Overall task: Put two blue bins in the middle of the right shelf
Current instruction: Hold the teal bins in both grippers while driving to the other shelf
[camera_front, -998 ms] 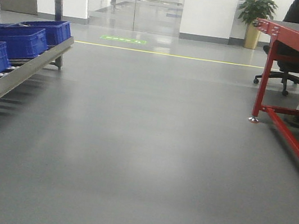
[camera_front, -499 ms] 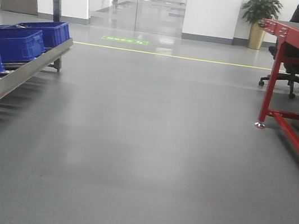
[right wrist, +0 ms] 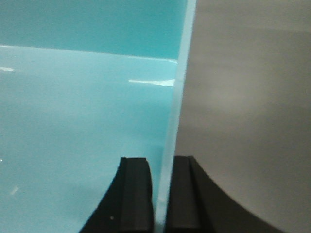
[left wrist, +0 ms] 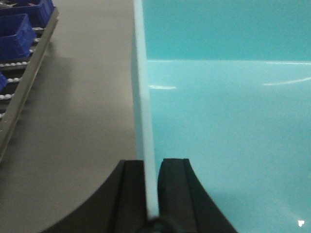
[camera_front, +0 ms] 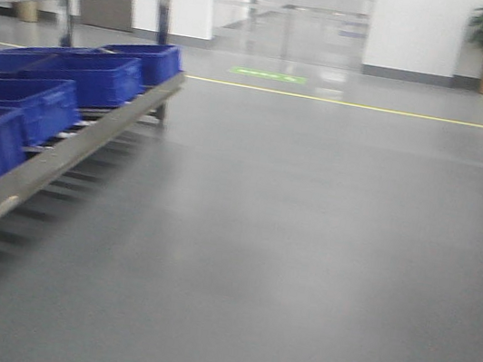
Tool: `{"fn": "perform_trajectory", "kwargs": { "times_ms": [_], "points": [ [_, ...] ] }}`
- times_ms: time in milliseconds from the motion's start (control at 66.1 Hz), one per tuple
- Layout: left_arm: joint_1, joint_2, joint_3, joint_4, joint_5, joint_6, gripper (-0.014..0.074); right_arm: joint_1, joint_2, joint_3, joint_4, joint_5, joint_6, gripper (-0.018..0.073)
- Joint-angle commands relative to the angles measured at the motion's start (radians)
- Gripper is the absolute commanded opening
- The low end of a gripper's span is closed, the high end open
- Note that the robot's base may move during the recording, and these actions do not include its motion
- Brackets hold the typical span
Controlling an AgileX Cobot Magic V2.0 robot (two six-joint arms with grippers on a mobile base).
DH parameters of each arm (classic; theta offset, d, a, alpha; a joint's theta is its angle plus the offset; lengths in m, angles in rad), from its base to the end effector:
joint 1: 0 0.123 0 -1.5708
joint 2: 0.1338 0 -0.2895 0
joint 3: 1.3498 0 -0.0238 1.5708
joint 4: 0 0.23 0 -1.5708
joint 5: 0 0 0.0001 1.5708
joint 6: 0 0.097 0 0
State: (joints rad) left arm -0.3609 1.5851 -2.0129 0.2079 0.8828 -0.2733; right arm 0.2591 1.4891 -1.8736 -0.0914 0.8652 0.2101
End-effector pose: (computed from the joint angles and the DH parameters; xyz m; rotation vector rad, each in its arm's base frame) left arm 0.3056 -0.0988 0.5098 0.1054 1.9245 -0.1816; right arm 0.2903 0.0700 0.5008 -0.0608 1.9657 0.2007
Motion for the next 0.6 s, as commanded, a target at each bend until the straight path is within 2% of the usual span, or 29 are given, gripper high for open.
{"fn": "perform_trajectory", "kwargs": {
  "times_ms": [0,590],
  "points": [
    [-0.005,-0.005,-0.015,-0.01,-0.064,0.008,-0.0111,0.005,-0.011,-0.011,0.021,-0.045,-0.019,-0.0165],
    [-0.005,-0.005,-0.015,-0.01,-0.064,0.008,-0.0111,0.005,-0.011,-0.011,0.021,-0.045,-0.019,-0.0165]
  ]
}}
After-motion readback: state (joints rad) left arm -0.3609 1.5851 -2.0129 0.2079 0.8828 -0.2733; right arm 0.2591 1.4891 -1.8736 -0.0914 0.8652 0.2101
